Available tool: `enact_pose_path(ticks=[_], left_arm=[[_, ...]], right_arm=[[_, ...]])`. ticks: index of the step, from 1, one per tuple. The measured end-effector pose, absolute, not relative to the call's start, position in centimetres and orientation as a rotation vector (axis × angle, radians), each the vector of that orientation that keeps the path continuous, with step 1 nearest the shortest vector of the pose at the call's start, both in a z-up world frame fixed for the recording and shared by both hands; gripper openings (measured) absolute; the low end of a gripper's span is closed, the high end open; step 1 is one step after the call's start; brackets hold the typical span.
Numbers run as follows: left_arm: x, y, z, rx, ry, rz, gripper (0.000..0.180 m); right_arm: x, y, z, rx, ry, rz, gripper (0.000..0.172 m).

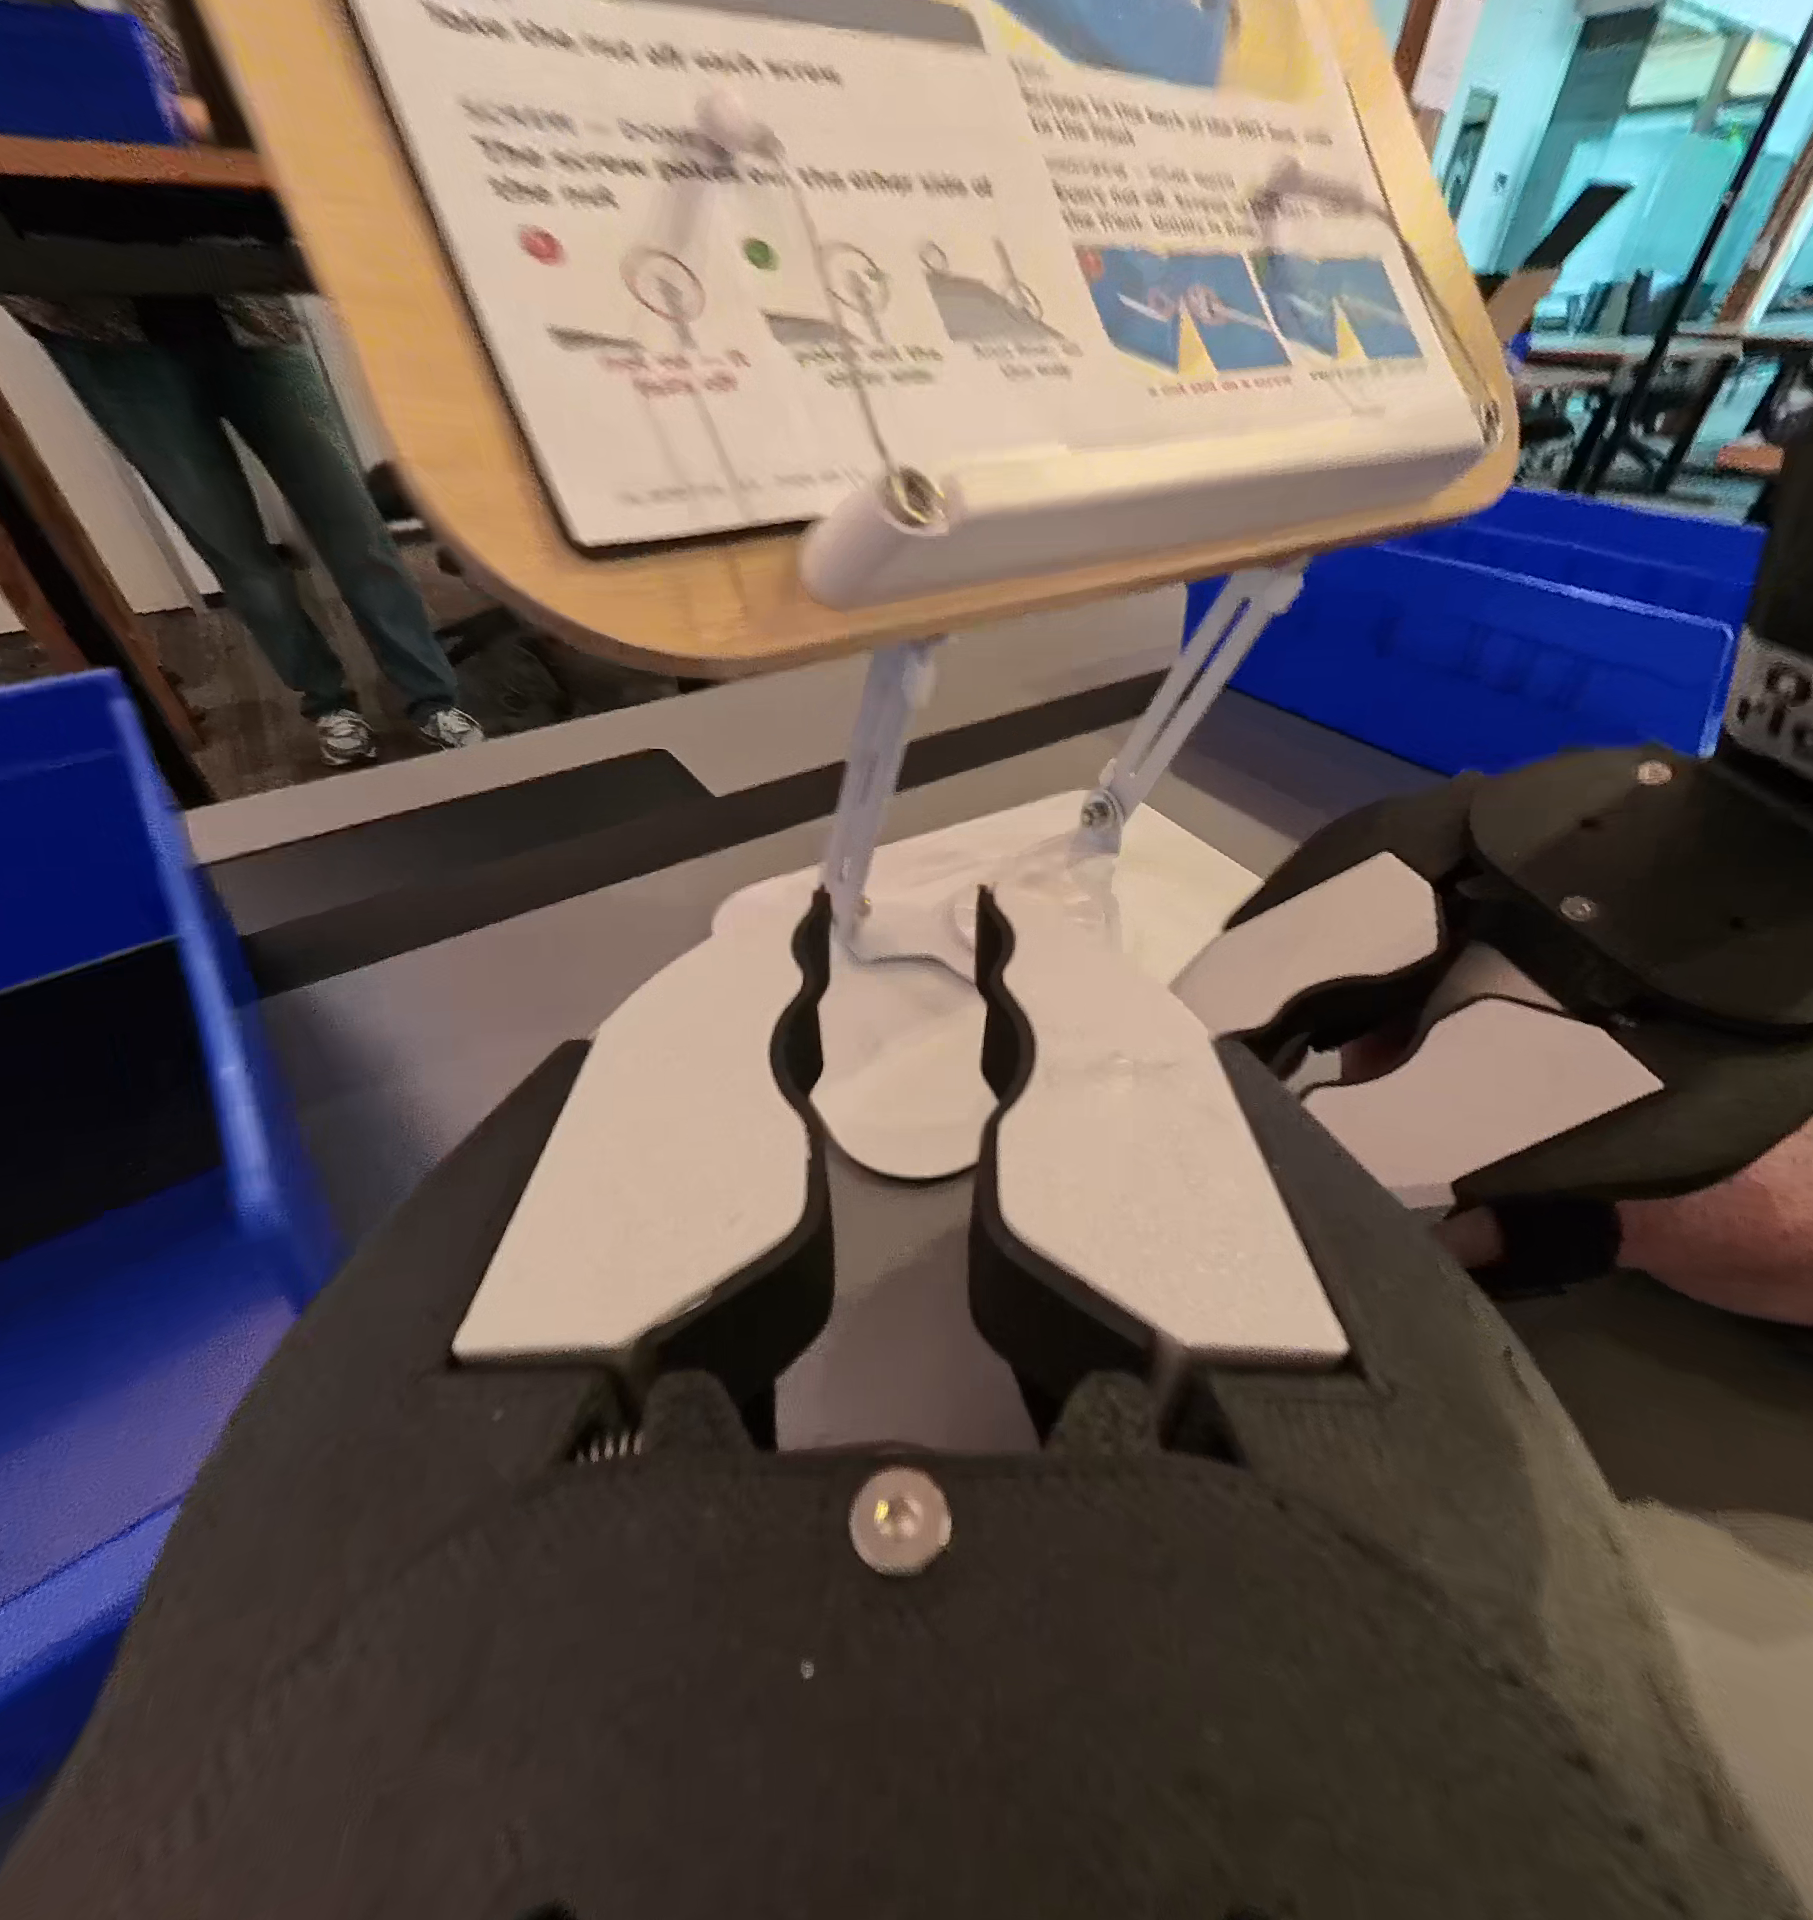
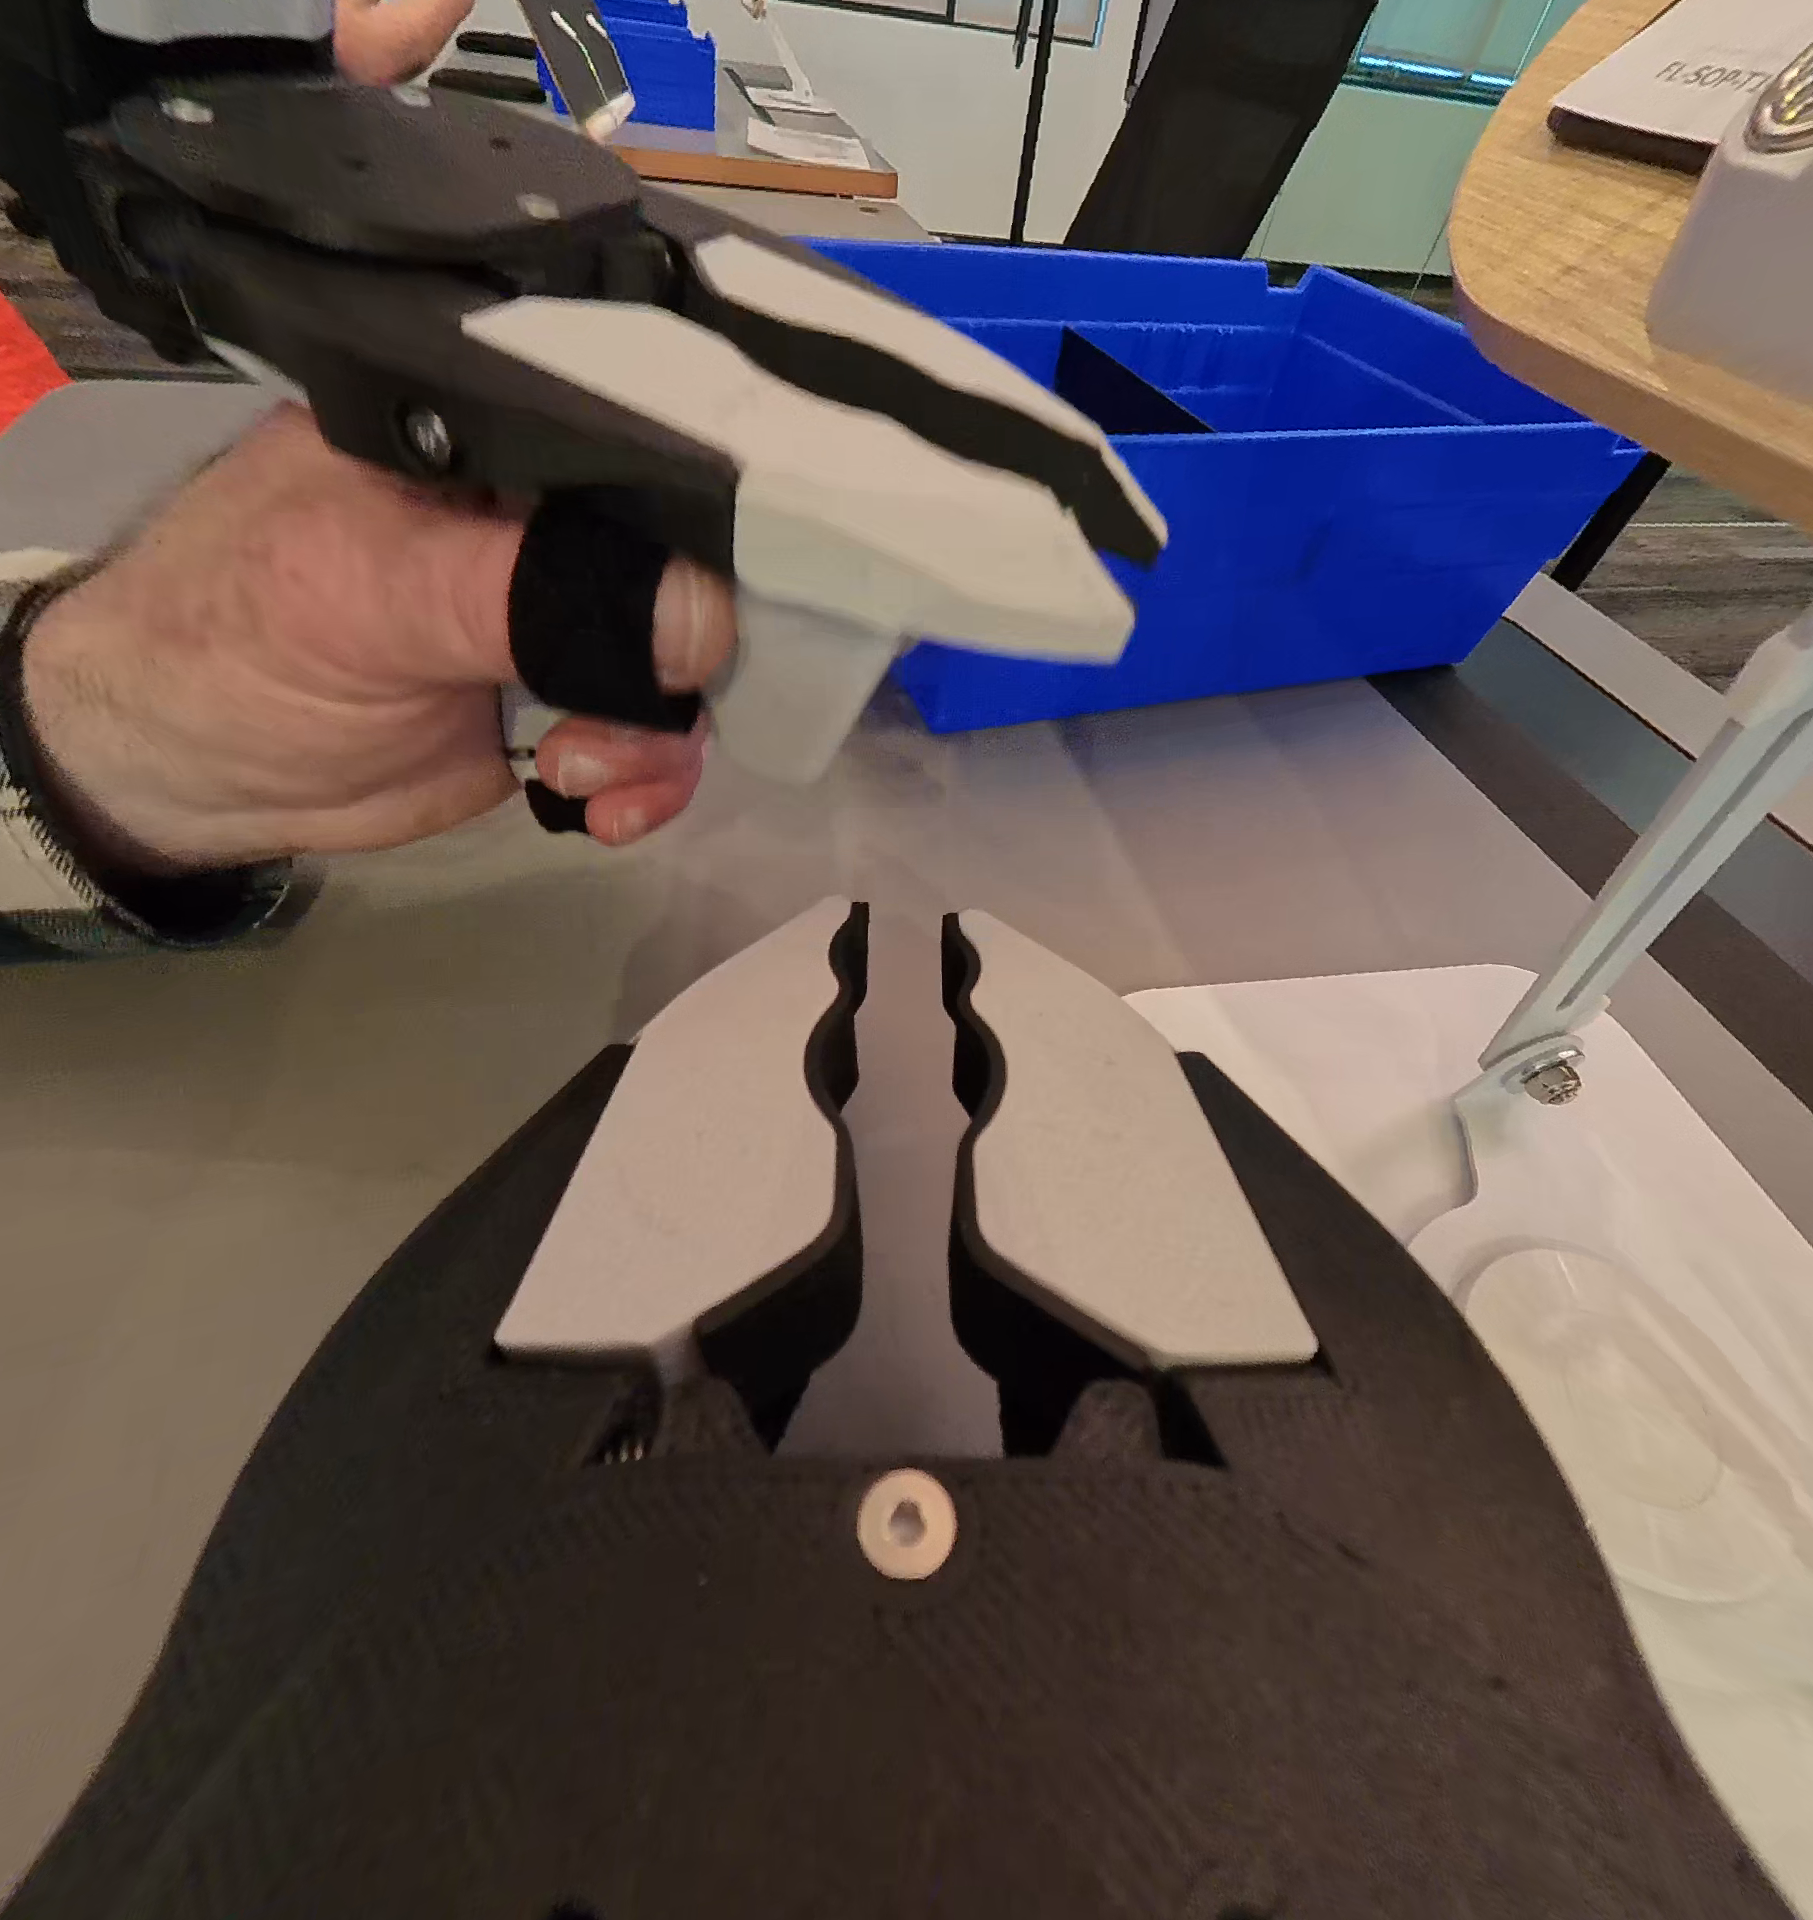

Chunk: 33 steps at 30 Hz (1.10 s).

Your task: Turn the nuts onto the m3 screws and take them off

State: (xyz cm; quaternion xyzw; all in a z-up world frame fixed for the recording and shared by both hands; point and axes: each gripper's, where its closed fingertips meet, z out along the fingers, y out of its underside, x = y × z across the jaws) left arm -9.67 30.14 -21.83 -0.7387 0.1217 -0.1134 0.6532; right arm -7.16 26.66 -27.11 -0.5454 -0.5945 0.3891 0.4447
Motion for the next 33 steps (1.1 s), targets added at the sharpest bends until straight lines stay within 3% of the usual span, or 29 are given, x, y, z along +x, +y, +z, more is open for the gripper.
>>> enact_pose_path(ticks=[13, 21, 33], left_arm=[[-27.2, 31.8, -17.9, -1.917, -0.033, 0.013, 0.034], [-36.9, 39.0, -25.1, -2.488, -0.128, -0.017, 0.049], [-41.8, 41.6, -30.1, -2.826, -0.228, 0.063, 0.037]], right_arm=[[-7.0, 26.8, -26.8, -1.353, -1.45, 0.999, 0.013], [-7.0, 26.8, -26.7, -1.352, -1.449, 1.011, 0.014], [-7.0, 26.7, -26.7, -1.352, -1.454, 1.022, 0.014]])
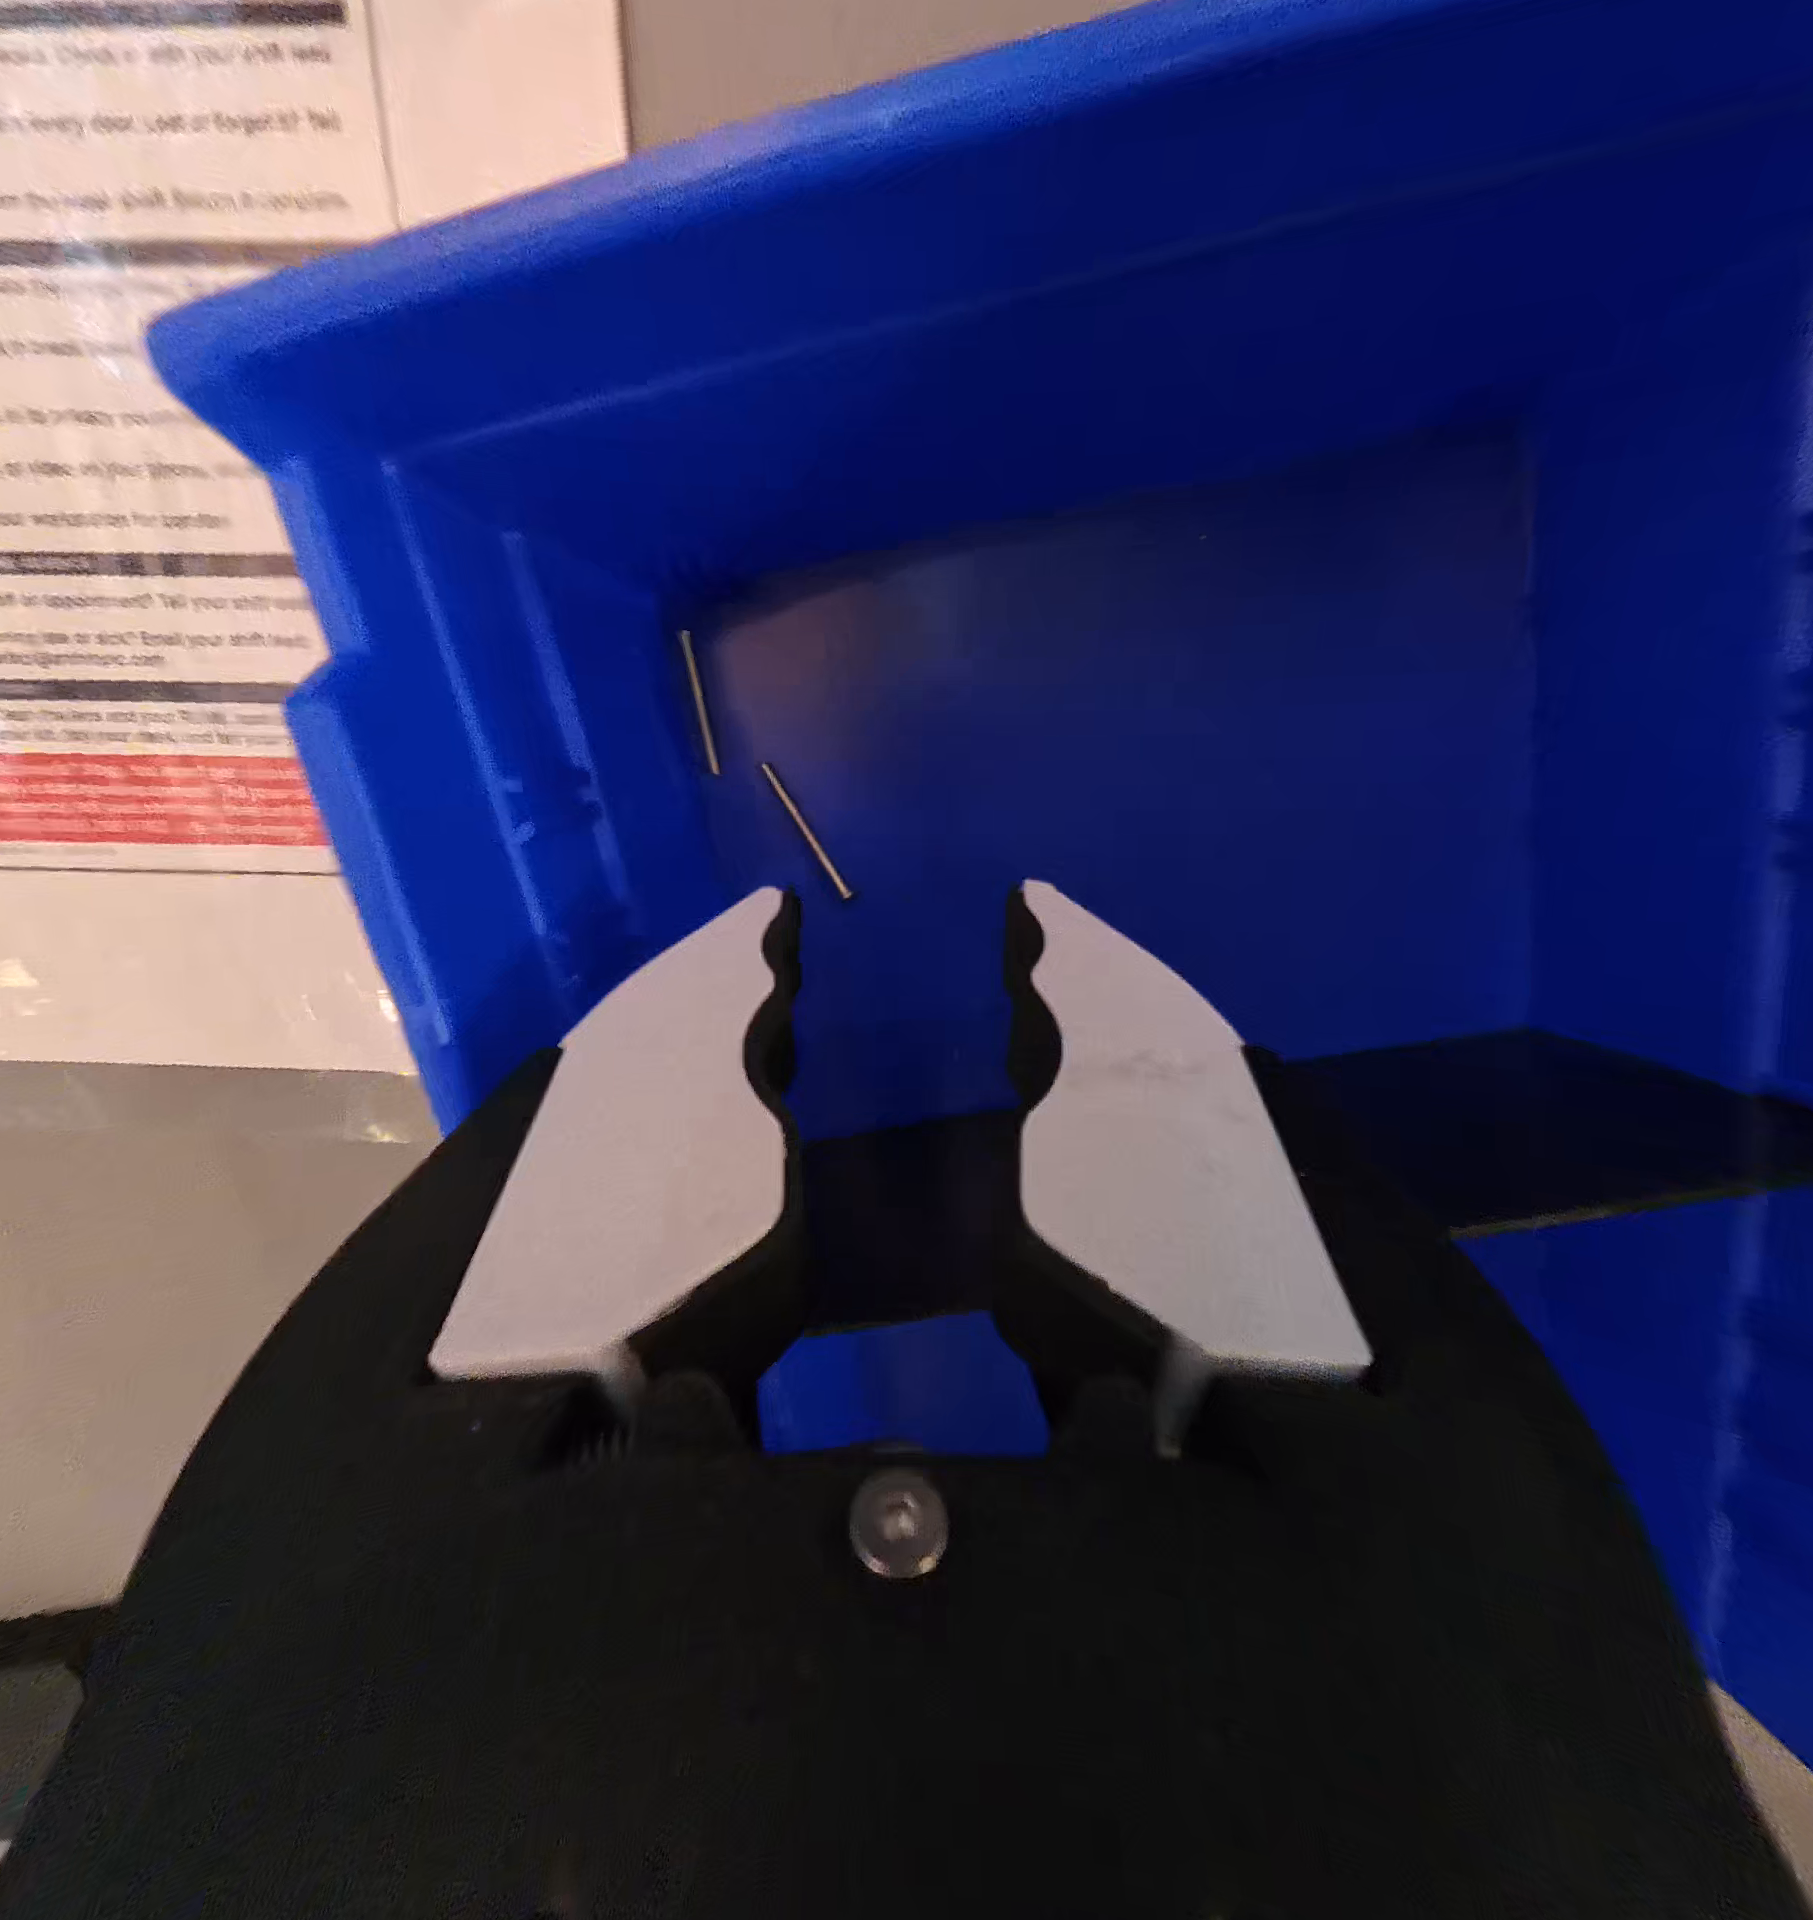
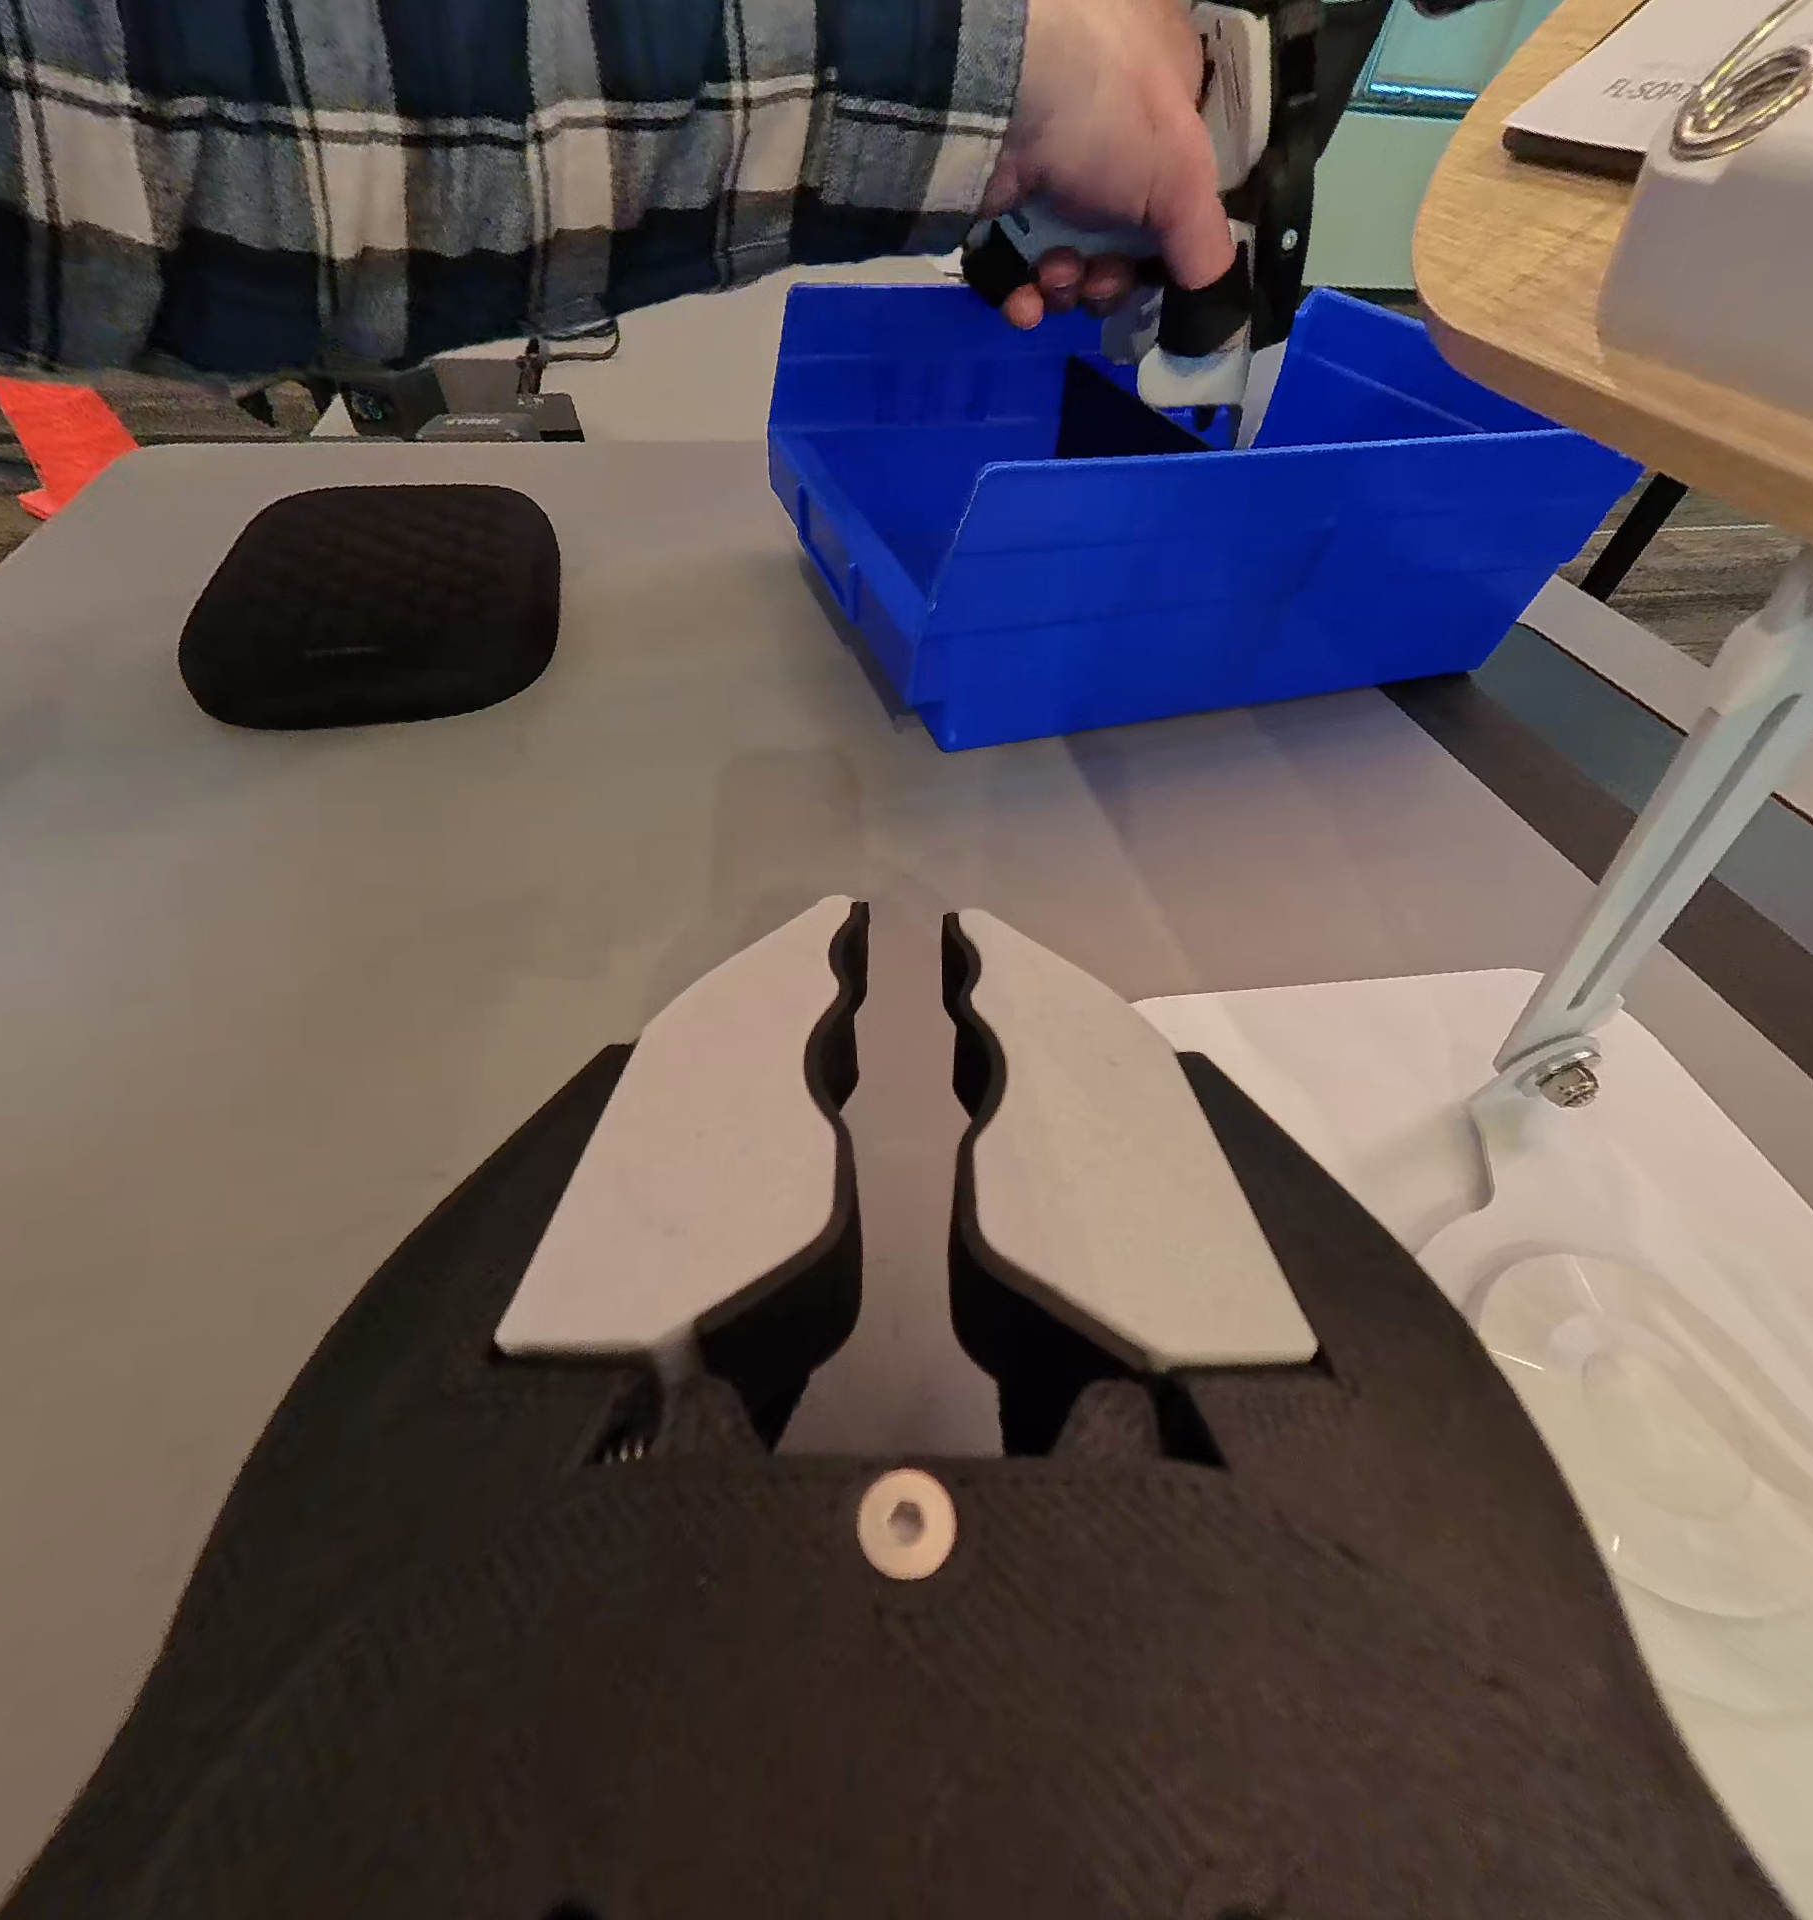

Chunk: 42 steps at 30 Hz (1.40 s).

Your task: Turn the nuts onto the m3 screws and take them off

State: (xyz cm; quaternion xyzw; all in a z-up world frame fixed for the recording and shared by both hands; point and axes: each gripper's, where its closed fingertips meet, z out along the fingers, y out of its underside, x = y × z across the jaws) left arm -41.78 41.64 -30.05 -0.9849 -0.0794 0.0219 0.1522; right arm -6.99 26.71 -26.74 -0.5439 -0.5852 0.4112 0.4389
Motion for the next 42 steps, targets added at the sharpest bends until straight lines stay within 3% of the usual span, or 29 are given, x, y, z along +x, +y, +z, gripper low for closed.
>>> enact_pose_path(ticks=[7, 13, 17, 25, 29, 33, 38, 42], left_arm=[[-42.0, 41.9, -32.5, -2.958, -0.347, 0.019, 0.033], [-43.8, 39.9, -34.4, -3.175, -0.371, 0.259, 0.027], [-44.6, 40.1, -34.4, -3.162, -0.428, 0.267, 0.025], [-43.6, 40.8, -34.8, -3.203, -0.327, 0.046, 0.0], [-42.3, 42.1, -34.4, -3.103, -0.276, -0.129, 0.0], [-45.2, 43.1, -32.4, -3.01, -0.301, 0.137, 0.0], [-45.3, 42.6, -34.0, -3.056, -0.294, 0.234, 0.041], [-45.6, 44.0, -34.2, -2.997, -0.303, 0.198, 0.038]], right_arm=[[-7.0, 26.6, -26.8, -1.349, -1.458, 1.019, 0.014], [-7.0, 26.6, -26.7, -1.346, -1.459, 1.02, 0.014], [-7.0, 26.6, -26.7, -1.345, -1.459, 1.02, 0.014], [-7.1, 26.4, -26.9, -1.339, -1.472, 1.007, 0.013], [-7.1, 26.4, -26.9, -1.337, -1.474, 1.01, 0.013], [-7.1, 26.4, -26.9, -1.341, -1.479, 1.014, 0.013], [-7.2, 26.3, -27.1, -1.341, -1.492, 1.008, 0.013], [-7.1, 26.2, -27.0, -1.337, -1.493, 1.008, 0.013]])
